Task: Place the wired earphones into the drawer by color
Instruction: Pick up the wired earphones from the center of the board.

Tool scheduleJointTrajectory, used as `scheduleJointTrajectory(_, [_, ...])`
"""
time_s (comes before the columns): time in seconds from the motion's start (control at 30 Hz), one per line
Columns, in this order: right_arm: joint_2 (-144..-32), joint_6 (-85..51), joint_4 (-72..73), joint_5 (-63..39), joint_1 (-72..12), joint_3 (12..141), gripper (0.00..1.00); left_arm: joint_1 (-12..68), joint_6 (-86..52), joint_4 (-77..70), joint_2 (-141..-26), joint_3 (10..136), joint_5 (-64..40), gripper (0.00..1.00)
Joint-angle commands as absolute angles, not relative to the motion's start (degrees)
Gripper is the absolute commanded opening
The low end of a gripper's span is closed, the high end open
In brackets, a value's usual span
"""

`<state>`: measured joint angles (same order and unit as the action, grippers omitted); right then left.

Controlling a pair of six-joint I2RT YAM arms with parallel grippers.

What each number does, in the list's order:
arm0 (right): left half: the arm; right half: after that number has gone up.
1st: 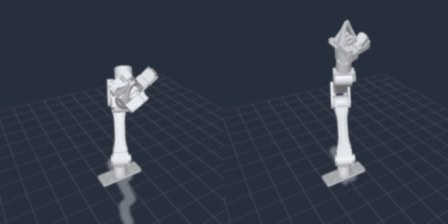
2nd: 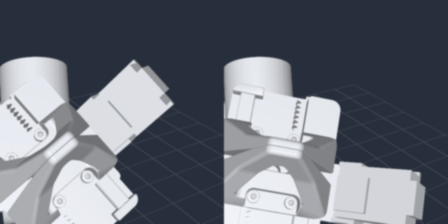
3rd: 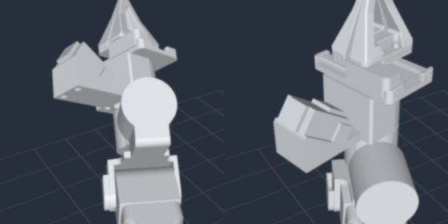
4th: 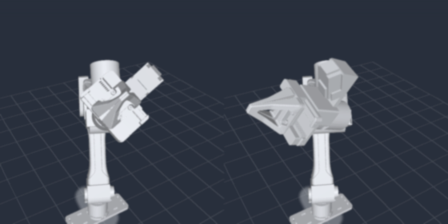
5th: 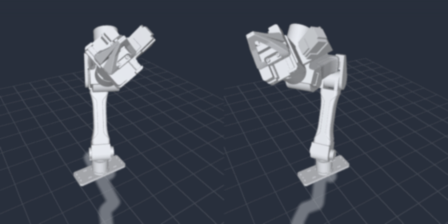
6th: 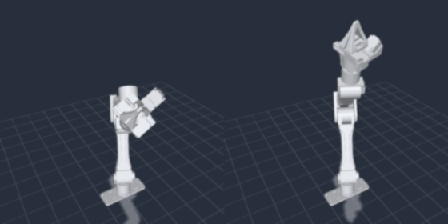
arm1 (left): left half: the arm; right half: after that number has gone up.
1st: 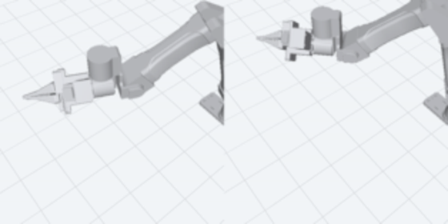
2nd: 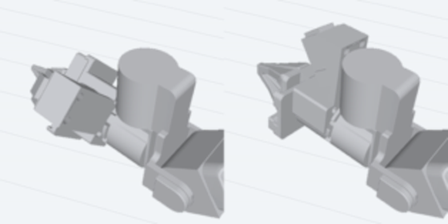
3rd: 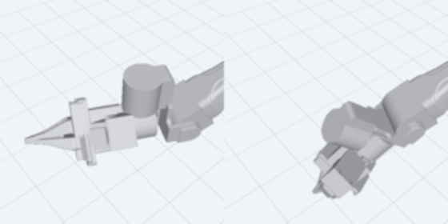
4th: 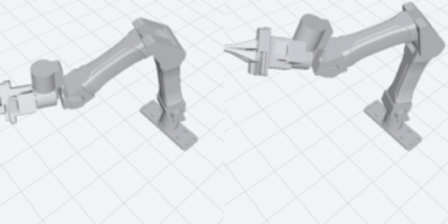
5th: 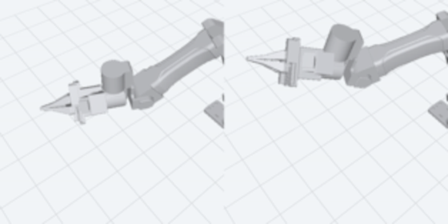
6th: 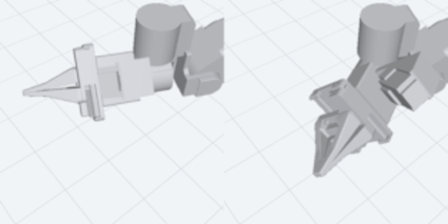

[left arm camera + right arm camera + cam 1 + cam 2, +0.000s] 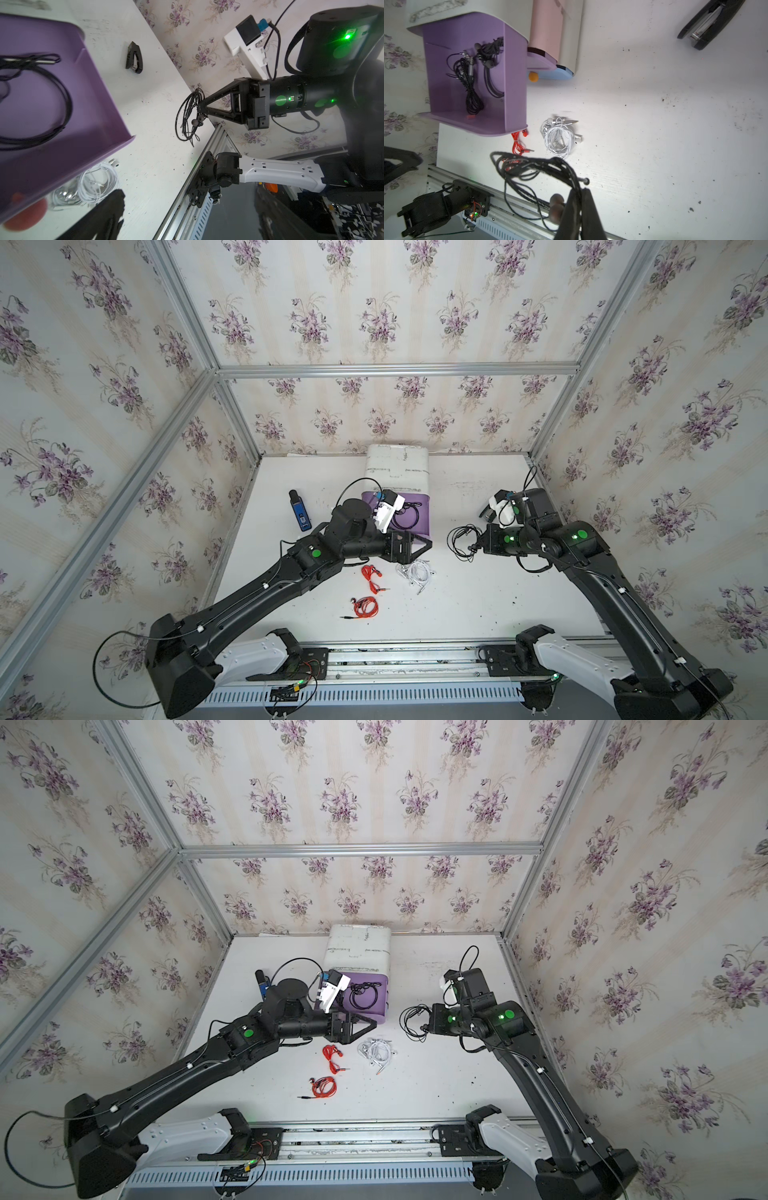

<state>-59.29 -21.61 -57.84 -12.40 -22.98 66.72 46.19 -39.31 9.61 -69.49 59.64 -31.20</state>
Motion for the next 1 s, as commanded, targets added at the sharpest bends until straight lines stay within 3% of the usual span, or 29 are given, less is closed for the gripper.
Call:
scheduleJointTrajectory(0.0, [-59.3, -21.8, -58.6, -14.9, -24.6, 68.3, 0.00, 47.0, -37.1, 11.4, -73.6, 62.4, -34.3, 1.00])
scheduleJointTrajectory(0.77, [-61.7, -22.7, -57.8, -15.2, -29.5, 70.1, 0.00, 48.7, -34.1, 16.6, -85.3, 70.3, -31.4, 0.96])
scheduleJointTrajectory(0.83, [-61.8, -22.9, -57.7, -15.1, -29.7, 70.1, 0.00, 48.8, -34.3, 16.4, -85.7, 70.8, -31.7, 0.89])
scheduleJointTrajectory(0.97, [-61.9, -23.0, -57.4, -15.1, -30.0, 70.0, 0.00, 48.8, -34.9, 15.7, -86.3, 70.8, -31.6, 0.61])
